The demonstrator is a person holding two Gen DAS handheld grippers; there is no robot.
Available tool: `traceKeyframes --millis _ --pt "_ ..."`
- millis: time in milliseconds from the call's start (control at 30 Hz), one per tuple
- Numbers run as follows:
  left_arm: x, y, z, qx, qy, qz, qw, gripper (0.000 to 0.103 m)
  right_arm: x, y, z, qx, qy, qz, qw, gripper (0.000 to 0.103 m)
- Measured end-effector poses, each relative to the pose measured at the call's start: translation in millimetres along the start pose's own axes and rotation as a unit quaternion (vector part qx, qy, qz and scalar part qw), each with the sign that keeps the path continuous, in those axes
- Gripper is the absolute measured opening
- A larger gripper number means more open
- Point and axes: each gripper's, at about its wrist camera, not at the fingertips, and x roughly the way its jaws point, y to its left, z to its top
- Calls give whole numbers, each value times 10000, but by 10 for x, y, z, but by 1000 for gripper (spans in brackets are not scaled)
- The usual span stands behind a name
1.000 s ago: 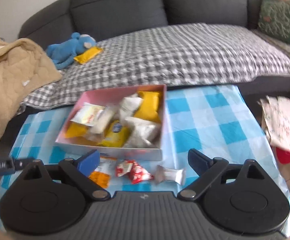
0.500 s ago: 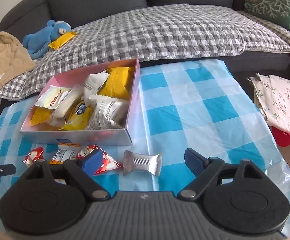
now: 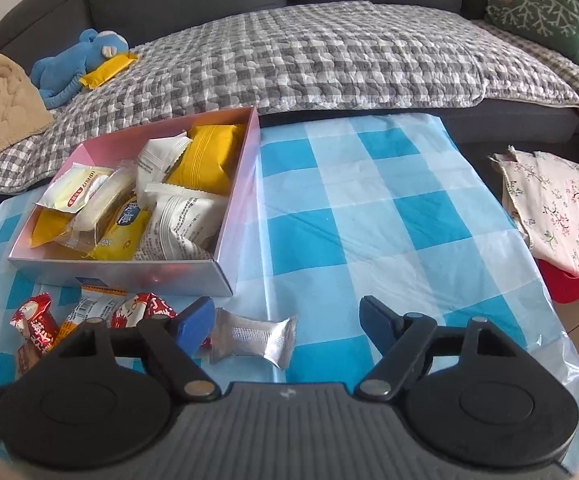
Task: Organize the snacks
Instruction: 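Grasp the pink wafer packet with the left tool while the right grasps the silver wrapper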
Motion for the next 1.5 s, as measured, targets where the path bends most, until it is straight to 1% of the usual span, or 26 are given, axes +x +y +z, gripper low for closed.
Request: traceKeyframes --millis 67,133,167,200,233,267,300,333,367,400,467,600,667,900,967,1067,1200,1267,1300,1367,1500 --pt "58 -66 -34 166 87 88 9998 91 61 23 -24 -158 56 65 9998 81" --pt "134 -81 -58 218 212 183 9994 89 143 82 -77 -438 162 12 9989 81" --pt "137 -79 -68 226 187 179 9994 89 177 119 -103 -580 211 -48 9981 81" --pt "128 -81 -65 260 170 155 9994 82 203 155 -122 -717 261 -52 9971 79" --pt "110 -81 -51 326 156 82 9993 69 215 178 -135 -789 272 -41 9965 76" --pt "92 -90 -43 368 143 71 9992 63 217 204 -140 -850 292 2 9960 71" --pt "84 -100 -34 395 171 75 9990 52 219 225 -138 -904 334 49 9953 68" --pt "87 -102 -36 416 219 64 9989 42 220 242 -132 -942 375 66 9948 58" --pt "95 -103 -35 432 270 47 9987 38 213 252 -123 -938 402 81 9947 47" --pt "92 -102 -41 410 305 28 9987 34 207 253 -121 -919 422 114 9948 45" --pt "81 -94 -44 403 346 -24 9986 32 198 248 -120 -926 449 185 9945 39" --pt "53 -93 -29 437 373 -69 9983 30 167 204 -111 -797 495 334 9950 35" --pt "29 -79 -4 379 377 -109 9985 30 139 210 -94 -788 475 393 9950 30" --pt "-75 18 80 103 309 -282 9991 29 84 141 -44 -612 450 545 9956 27" --pt "-117 65 103 -5 278 -366 9989 29 60 132 -35 -589 404 565 9958 23" --pt "-180 122 131 -115 220 -480 9985 29 28 98 -17 -444 383 659 9961 20" --pt "-222 146 161 -193 185 -562 9981 29 16 128 -21 -472 346 692 9959 20" --pt "-236 154 172 -243 165 -597 9978 29 23 146 -24 -462 382 862 9945 19" --pt "-239 154 175 -254 154 -609 9977 29 28 174 -30 -534 393 831 9943 20" --pt "-237 150 174 -245 149 -594 9978 29 74 230 -53 -670 454 644 9946 23" --pt "-228 149 159 -237 168 -599 9978 29 204 238 -95 -720 528 337 9954 27"
